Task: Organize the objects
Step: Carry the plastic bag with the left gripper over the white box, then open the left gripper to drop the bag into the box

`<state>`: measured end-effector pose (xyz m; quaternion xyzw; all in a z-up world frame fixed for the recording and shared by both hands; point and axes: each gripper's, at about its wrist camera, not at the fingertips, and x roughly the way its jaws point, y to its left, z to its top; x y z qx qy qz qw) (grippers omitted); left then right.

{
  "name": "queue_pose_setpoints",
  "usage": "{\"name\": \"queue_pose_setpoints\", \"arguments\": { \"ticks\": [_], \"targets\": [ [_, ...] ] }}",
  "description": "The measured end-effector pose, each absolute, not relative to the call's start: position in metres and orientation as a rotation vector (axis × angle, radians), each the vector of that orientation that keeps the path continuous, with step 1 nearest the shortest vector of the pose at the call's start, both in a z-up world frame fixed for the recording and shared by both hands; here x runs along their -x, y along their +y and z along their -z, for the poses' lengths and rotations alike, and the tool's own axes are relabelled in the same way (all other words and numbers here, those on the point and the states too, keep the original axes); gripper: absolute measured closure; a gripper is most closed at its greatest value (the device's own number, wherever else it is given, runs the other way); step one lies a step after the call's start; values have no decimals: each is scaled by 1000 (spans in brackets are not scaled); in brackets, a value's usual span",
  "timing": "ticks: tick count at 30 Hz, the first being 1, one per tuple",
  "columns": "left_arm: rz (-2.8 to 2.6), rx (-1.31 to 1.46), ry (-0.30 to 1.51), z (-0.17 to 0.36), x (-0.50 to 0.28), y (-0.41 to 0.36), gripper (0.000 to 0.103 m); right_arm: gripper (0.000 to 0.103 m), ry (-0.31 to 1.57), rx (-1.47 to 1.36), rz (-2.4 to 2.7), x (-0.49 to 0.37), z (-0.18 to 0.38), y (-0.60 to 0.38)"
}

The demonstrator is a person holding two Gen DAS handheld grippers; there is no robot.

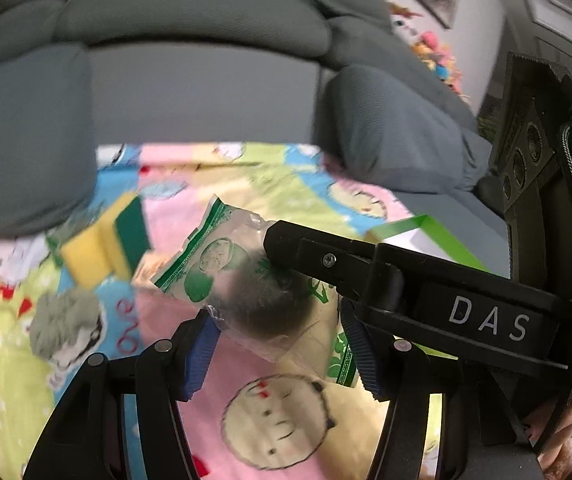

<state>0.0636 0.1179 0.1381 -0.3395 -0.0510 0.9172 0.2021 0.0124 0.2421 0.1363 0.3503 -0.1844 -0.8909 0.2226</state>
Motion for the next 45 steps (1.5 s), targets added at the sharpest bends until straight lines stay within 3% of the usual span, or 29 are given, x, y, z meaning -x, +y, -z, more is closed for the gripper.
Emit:
{"name": "queue_pose_setpoints", "arguments": {
  "ticks": [22, 45],
  "targets": [
    [-2210, 913, 90, -133, -37, 279, 42, 53, -981, -967, 2759, -48, -119, 406],
    [-2094, 1007, 112, -103, -27, 327, 42, 51, -1131, -1195, 2928, -50, -85, 451]
  ]
}}
